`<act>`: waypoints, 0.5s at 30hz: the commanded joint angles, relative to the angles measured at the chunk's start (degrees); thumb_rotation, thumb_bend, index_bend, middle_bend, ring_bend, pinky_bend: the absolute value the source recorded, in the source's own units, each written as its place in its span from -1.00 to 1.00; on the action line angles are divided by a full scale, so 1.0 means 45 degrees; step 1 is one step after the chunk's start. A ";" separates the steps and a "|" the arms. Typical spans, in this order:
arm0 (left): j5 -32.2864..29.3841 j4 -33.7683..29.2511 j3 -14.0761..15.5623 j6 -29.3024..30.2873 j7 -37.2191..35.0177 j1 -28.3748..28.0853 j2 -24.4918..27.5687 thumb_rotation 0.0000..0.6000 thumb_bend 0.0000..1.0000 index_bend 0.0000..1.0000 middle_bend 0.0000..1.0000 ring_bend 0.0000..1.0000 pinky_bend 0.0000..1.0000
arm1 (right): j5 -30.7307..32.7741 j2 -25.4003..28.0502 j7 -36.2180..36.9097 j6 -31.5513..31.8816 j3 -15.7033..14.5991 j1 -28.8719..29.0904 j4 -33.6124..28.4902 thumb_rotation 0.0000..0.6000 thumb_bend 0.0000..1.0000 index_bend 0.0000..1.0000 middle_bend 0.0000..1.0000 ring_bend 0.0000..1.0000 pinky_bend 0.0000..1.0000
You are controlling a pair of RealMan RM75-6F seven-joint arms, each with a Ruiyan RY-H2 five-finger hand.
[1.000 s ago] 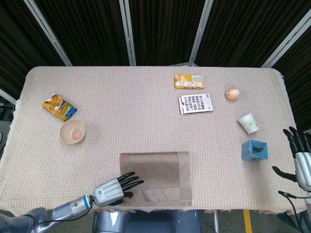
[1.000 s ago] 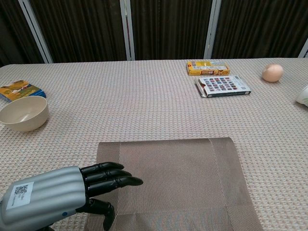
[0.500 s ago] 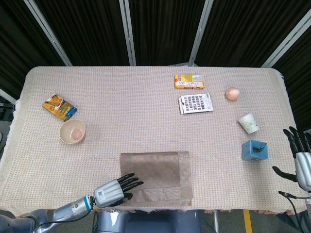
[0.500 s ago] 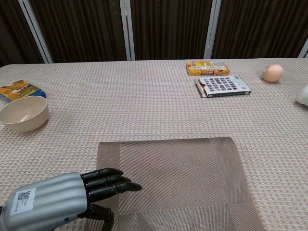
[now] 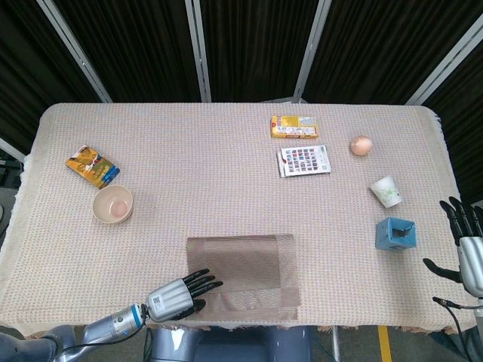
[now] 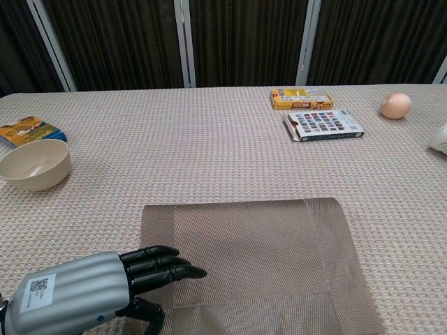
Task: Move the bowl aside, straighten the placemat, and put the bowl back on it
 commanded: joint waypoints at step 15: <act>-0.0600 -0.0143 -0.0621 -0.0033 -0.0209 -0.0187 -0.0013 1.00 -0.02 0.22 -1.00 -1.00 -1.00 | -0.0011 0.0010 0.0001 -0.0018 -0.0008 0.0005 0.0005 1.00 -1.00 -1.00 -1.00 -1.00 -1.00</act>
